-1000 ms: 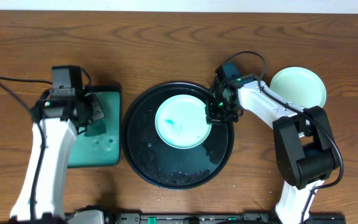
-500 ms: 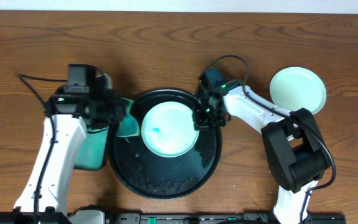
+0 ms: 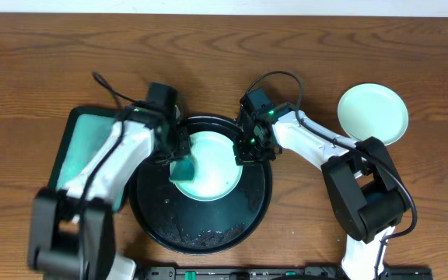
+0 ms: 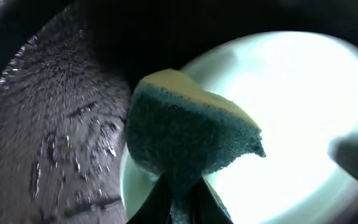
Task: Clean dirty plates on tray and stack at the side
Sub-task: 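Carry the sponge with the left gripper onto the green plate, then scrub the green plate with the sponge while the right gripper holds it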
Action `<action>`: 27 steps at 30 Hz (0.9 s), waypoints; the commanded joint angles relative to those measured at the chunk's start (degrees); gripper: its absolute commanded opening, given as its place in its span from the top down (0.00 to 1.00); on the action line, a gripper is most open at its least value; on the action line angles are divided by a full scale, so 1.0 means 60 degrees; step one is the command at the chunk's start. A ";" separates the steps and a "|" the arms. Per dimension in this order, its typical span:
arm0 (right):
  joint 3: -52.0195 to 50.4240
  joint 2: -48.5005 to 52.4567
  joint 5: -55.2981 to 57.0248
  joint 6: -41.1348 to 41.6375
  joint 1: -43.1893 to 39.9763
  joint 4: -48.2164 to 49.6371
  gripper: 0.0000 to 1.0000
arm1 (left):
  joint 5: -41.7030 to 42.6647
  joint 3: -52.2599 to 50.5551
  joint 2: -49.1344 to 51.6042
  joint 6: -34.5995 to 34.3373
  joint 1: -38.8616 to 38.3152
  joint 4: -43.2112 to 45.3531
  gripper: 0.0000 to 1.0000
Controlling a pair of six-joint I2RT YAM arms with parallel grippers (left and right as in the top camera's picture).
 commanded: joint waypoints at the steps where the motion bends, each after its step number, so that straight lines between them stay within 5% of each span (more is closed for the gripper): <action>1: -0.0295 0.0583 -0.0237 0.0080 0.0317 -0.0047 0.99 | -0.0419 0.0149 0.0991 -0.0426 -0.0029 0.0138 0.93; 14: -0.0295 0.0583 -0.0233 0.0069 0.0324 -0.0047 0.99 | 0.1989 0.0149 0.1785 -0.0372 -0.1978 0.0958 0.93; 21: -0.0295 0.0583 -0.0237 0.0069 0.0321 -0.0153 0.99 | 0.2331 0.0149 0.1785 -0.1075 -0.3118 0.1894 0.93; 27: -0.0295 0.0583 -0.0237 0.0073 0.0321 -0.0233 0.99 | 0.1468 0.0149 0.1785 -0.1133 -0.2656 0.2011 0.93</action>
